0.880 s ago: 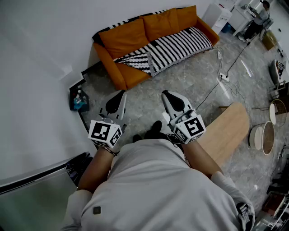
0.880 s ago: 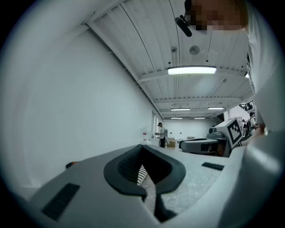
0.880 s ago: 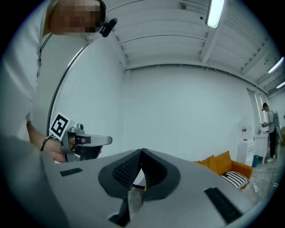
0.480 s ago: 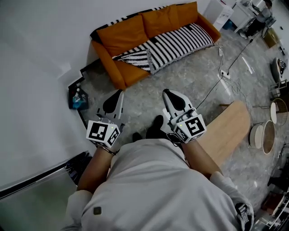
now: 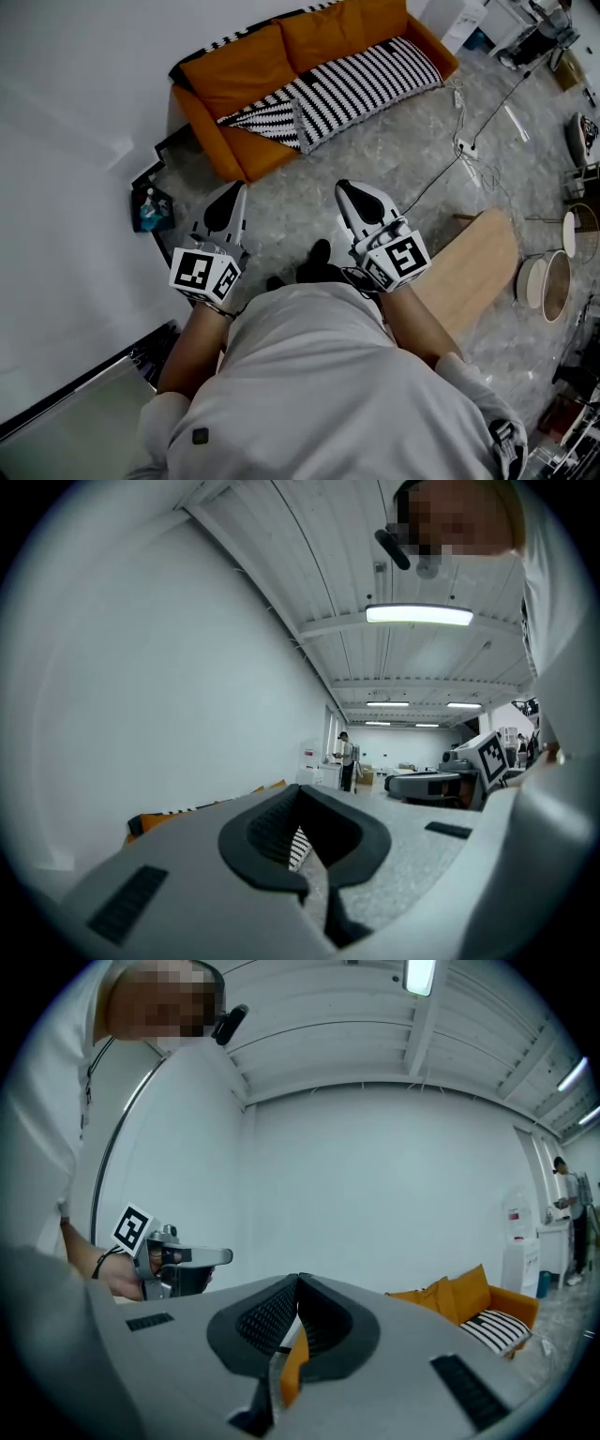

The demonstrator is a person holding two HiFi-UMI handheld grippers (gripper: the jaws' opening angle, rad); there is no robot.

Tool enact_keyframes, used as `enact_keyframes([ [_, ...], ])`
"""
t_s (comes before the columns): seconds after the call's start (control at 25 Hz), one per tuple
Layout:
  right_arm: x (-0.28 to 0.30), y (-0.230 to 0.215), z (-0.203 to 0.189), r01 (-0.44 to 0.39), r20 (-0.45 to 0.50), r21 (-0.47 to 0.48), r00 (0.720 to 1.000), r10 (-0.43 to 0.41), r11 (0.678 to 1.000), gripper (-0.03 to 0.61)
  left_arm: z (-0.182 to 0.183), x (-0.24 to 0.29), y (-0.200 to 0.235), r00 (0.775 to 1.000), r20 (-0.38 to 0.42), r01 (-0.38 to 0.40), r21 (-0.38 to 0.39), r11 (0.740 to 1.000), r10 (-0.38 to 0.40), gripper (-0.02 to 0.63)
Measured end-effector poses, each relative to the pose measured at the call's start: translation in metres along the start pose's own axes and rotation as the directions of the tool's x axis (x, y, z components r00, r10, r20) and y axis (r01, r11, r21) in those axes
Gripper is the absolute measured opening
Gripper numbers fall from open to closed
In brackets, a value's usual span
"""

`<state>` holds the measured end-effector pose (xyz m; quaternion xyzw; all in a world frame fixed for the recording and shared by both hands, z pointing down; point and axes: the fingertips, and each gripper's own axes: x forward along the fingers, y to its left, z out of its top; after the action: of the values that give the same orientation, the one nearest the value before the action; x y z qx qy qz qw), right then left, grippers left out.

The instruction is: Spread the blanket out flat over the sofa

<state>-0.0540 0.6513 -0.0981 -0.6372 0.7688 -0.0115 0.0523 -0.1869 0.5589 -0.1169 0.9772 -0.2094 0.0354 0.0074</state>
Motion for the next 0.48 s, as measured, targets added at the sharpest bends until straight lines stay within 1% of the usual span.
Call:
enact_keyframes([
  [0.12, 0.003, -0.041, -0.001, -0.018, -0.010, 0.018, 1.000, 0.018, 1.000, 0.025, 0.000, 0.039, -0.004, 1.000, -0.018, -0.012, 0.021, 1.000, 0.012, 0.009],
  [0.28, 0.010, -0.091, -0.001, -0.037, -0.018, 0.023, 0.999, 0.037, 0.999, 0.025, -0.002, 0.084, -0.005, 0.999, -0.027, -0.032, 0.010, 0.999, 0.033, 0.009],
  [0.48, 0.018, -0.133, -0.002, -0.066, -0.035, 0.032, 0.997, 0.067, 0.997, 0.026, -0.008, 0.119, -0.008, 0.997, -0.047, -0.061, -0.007, 0.998, 0.060, 0.009],
])
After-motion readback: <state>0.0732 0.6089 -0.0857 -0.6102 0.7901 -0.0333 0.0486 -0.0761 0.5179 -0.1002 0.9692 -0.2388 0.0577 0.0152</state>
